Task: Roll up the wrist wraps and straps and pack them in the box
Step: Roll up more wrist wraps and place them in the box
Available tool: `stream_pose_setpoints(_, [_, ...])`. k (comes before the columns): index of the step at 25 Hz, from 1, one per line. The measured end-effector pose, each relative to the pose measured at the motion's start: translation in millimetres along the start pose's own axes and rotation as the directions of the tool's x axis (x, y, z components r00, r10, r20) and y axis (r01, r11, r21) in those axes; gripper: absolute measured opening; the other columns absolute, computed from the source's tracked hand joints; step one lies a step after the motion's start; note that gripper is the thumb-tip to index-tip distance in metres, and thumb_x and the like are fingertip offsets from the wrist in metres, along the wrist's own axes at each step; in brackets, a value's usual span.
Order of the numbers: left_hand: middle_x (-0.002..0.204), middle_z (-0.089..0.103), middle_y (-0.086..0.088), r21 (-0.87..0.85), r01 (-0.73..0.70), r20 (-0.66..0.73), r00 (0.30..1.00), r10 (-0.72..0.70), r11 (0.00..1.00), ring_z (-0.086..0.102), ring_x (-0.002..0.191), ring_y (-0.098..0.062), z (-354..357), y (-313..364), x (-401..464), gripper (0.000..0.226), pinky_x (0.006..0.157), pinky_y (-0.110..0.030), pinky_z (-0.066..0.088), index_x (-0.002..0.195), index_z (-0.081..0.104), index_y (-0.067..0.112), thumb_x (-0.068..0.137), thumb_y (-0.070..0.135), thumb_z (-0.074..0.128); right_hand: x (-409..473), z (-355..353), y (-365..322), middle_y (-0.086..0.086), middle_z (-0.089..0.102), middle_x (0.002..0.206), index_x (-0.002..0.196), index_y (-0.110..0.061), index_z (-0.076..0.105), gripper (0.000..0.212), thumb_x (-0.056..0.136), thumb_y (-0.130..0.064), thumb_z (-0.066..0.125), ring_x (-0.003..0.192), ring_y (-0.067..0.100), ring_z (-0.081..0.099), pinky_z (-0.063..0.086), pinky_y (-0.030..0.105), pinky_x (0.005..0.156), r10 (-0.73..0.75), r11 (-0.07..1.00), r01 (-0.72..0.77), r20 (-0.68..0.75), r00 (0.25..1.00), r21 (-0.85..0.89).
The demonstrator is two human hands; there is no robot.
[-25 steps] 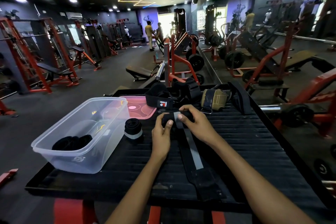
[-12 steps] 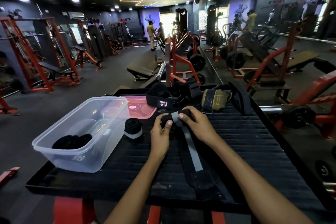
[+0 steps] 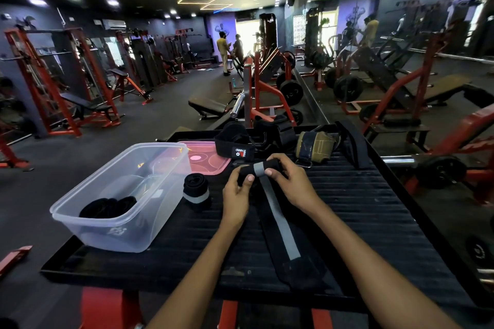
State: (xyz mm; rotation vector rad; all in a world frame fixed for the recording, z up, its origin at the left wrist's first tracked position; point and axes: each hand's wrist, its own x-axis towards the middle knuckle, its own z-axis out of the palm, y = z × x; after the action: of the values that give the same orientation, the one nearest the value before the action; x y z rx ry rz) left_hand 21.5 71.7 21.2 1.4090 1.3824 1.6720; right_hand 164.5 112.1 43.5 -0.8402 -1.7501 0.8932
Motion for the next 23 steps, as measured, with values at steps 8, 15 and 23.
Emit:
stream_pose_setpoints(8, [0.106,0.062,-0.003,0.046,0.059,0.069,0.996,-0.062,0.997,0.059,0.083,0.013,10,-7,12,0.025,0.076,-0.007,0.045,0.117,0.056,0.001,0.094,0.009,0.051,2,-3,16,-0.003,0.063,0.099,0.109,-0.016,0.058,0.02,0.092,-0.028,0.056,0.092,0.01,0.058,0.042,0.014,0.073,0.141,0.988,-0.144,-0.055,0.988,-0.059])
stream_pose_setpoints(15, [0.107,0.064,-0.004,0.03,0.136,0.082,0.987,-0.138,0.99,0.062,0.099,-0.015,10,-17,14,0.024,0.076,-0.018,0.049,0.116,0.055,0.013,0.095,0.024,0.052,6,-4,20,-0.002,0.06,0.101,0.105,-0.009,0.058,0.017,0.089,-0.006,0.058,0.098,0.013,0.055,0.042,0.019,0.085,0.118,0.993,-0.118,-0.058,0.991,0.0])
stream_pose_setpoints(23, [0.105,0.057,0.009,0.054,0.105,0.054,0.993,-0.107,0.993,0.055,0.097,0.0,11,-11,11,0.025,0.076,-0.003,0.042,0.117,0.053,0.01,0.093,0.017,0.055,6,-4,21,0.0,0.06,0.099,0.107,-0.006,0.06,0.019,0.088,-0.008,0.06,0.096,0.013,0.054,0.042,0.018,0.079,0.181,0.983,-0.183,-0.073,0.981,-0.017])
